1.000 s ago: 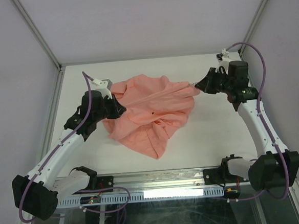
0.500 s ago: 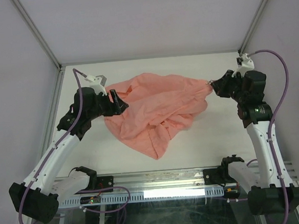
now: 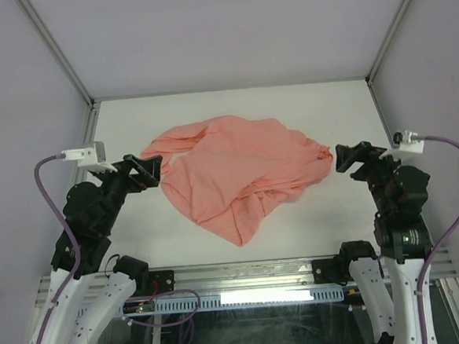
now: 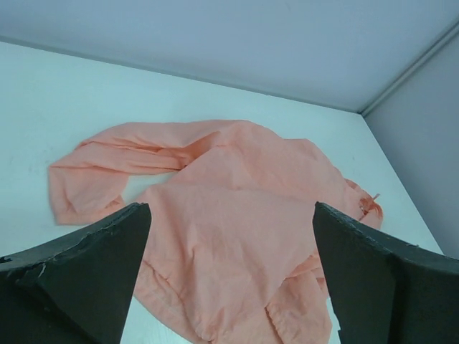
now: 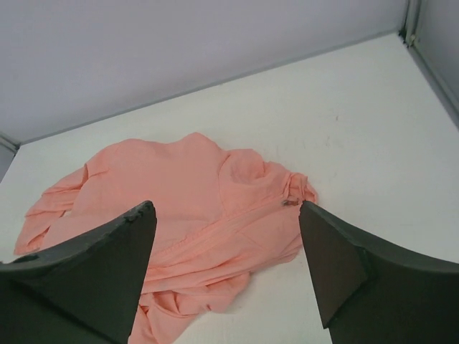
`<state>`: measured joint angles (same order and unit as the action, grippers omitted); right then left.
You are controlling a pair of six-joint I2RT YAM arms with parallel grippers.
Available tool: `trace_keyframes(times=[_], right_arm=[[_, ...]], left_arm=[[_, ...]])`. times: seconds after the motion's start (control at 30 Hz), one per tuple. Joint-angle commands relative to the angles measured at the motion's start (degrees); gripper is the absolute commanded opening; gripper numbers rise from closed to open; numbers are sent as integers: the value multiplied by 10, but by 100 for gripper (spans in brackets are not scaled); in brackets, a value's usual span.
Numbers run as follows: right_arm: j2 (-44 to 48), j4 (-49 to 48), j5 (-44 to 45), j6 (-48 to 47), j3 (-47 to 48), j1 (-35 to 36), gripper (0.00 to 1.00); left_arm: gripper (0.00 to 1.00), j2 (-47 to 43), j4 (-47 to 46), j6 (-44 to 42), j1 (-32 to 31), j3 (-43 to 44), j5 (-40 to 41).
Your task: Zip up the jacket
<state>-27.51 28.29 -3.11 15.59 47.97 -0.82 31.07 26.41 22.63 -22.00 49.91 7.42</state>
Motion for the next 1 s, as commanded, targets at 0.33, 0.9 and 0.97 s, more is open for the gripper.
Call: trace_keyframes(times=[0.33, 0.9, 0.97], right_arm=[[163, -35, 82, -4, -73, 36, 99], [176, -45, 60, -6, -75, 38, 99], [175, -46, 60, -6, -74, 38, 99]], left_arm=[[99, -182, -70, -44, 6, -96, 144], [99, -189, -66, -46, 7, -103, 164], [99, -189, -66, -46, 8, -102, 162]])
